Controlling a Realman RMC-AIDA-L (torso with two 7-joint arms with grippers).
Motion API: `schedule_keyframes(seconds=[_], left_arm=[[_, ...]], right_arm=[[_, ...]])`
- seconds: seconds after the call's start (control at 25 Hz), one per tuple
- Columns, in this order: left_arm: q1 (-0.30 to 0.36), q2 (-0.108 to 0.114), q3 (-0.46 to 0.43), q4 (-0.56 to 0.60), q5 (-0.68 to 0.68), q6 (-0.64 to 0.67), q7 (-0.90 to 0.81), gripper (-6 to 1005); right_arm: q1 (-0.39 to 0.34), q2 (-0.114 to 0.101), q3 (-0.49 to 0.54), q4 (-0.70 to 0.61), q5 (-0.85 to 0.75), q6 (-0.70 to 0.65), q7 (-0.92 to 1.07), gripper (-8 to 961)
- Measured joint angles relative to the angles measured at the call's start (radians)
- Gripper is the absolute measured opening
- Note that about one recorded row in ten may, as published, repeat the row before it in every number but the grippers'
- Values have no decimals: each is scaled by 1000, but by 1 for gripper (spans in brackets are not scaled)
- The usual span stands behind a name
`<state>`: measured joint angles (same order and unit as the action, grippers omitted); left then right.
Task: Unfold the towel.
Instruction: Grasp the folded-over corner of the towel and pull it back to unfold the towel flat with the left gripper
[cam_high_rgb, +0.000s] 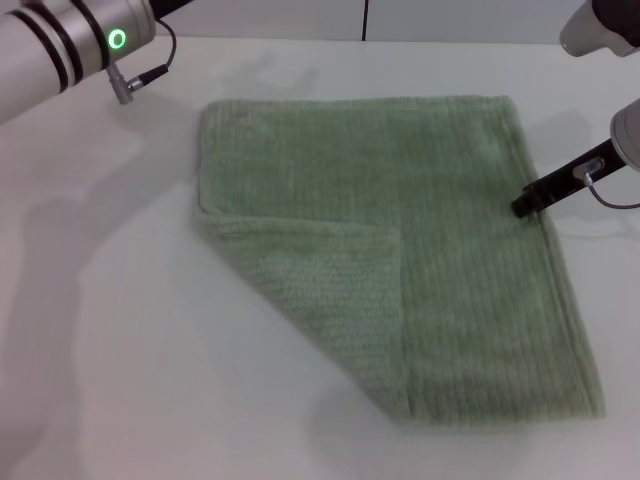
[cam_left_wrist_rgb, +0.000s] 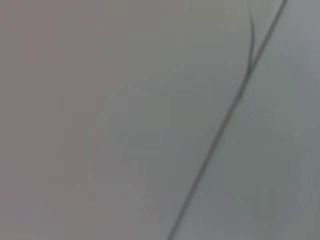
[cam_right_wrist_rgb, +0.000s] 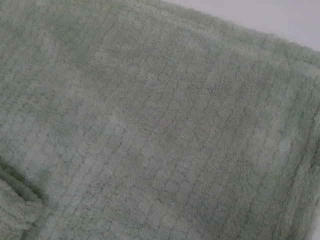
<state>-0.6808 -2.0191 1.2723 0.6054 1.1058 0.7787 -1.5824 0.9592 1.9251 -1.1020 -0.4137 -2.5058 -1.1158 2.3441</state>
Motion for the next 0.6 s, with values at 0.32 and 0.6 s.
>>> schedule_keyframes(seconds=[0.32, 0.6], left_arm=[[-25, 27, -12, 132, 400, 83, -343, 800], [-72, 31, -136, 172, 697, 272, -505, 801]], right_arm=[[1, 0, 0, 0, -1, 1, 0, 2], [1, 0, -1, 1, -1, 2, 0, 2]])
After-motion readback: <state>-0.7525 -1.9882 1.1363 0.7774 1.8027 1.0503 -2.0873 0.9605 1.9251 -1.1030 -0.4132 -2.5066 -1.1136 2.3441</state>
